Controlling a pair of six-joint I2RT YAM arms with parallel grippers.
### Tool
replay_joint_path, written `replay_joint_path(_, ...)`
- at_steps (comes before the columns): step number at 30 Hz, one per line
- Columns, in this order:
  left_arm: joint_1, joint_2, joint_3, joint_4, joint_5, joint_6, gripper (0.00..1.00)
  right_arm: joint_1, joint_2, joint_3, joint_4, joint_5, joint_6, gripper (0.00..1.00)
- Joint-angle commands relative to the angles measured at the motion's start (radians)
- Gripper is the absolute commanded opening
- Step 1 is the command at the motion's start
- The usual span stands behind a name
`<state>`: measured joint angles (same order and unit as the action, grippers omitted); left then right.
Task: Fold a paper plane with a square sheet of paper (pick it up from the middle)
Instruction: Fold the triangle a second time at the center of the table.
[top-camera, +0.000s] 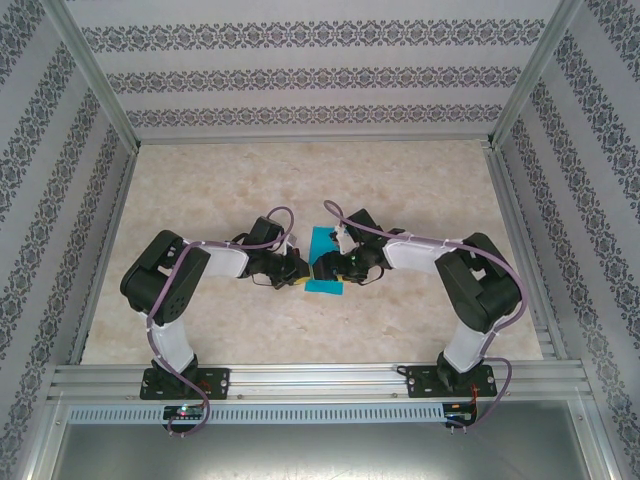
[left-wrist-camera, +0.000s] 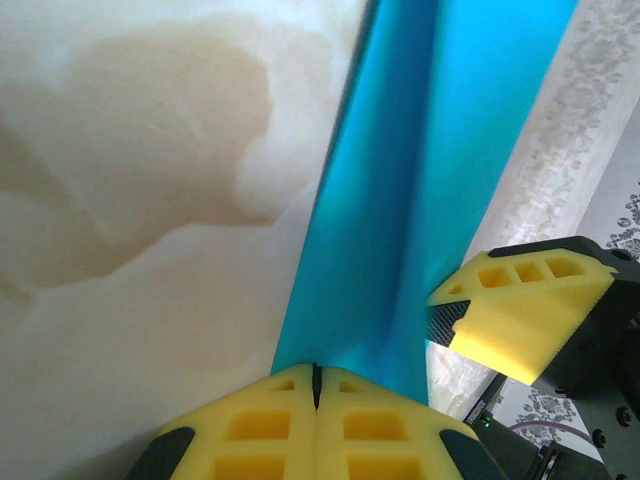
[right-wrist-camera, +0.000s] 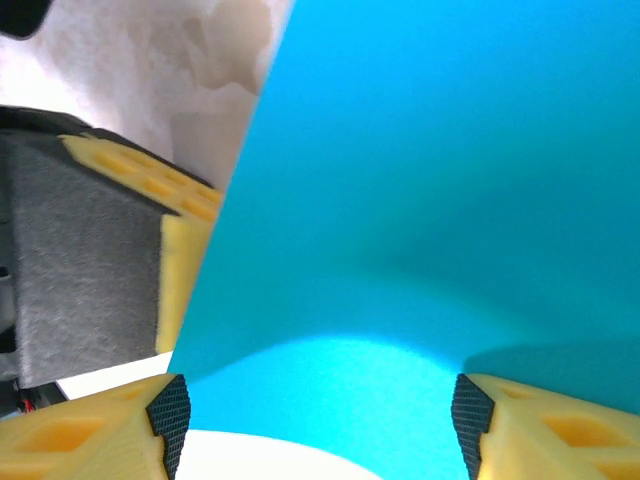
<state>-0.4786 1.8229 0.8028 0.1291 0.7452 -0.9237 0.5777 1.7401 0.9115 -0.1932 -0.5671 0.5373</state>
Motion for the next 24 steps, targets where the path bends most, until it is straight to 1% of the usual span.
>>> replay_joint_path(1, -0.014, 0.039, -0.019, -0.007, -0.019, 0.027, 0.0, -0.015, -0.061, -0.004, 0.043, -0.013, 0.027, 0.73)
replay_joint_path(3, -0.014, 0.042, -0.022, -0.005, -0.017, 0.032, 0.0, -0.018, -0.082, 0.0, 0.039, 0.019, 0.037, 0.72)
replay_joint_path(5, -0.014, 0.042, -0.023, -0.005, -0.019, 0.038, 0.0, -0.022, -0.094, -0.004, 0.025, 0.068, 0.045, 0.69)
replay_joint_path(9, -0.014, 0.042, -0.019, -0.003, -0.012, 0.043, 0.0, -0.022, -0.096, -0.007, -0.03, 0.179, 0.046, 0.53)
replay_joint_path(12, -0.013, 0.042, -0.015, 0.0, -0.006, 0.045, 0.0, -0.022, -0.067, 0.002, -0.043, 0.188, 0.047, 0.42)
replay_joint_path(15, -0.014, 0.034, -0.015, 0.017, 0.001, 0.04, 0.0, -0.02, -0.019, 0.02, -0.048, 0.167, 0.046, 0.34)
replay_joint_path(19, -0.015, 0.023, -0.014, 0.035, 0.008, 0.039, 0.0, -0.015, 0.024, 0.035, -0.044, 0.168, 0.051, 0.29)
replay_joint_path(24, -0.021, 0.004, -0.008, 0.046, 0.035, 0.039, 0.0, -0.015, 0.06, 0.039, -0.061, 0.189, 0.051, 0.27)
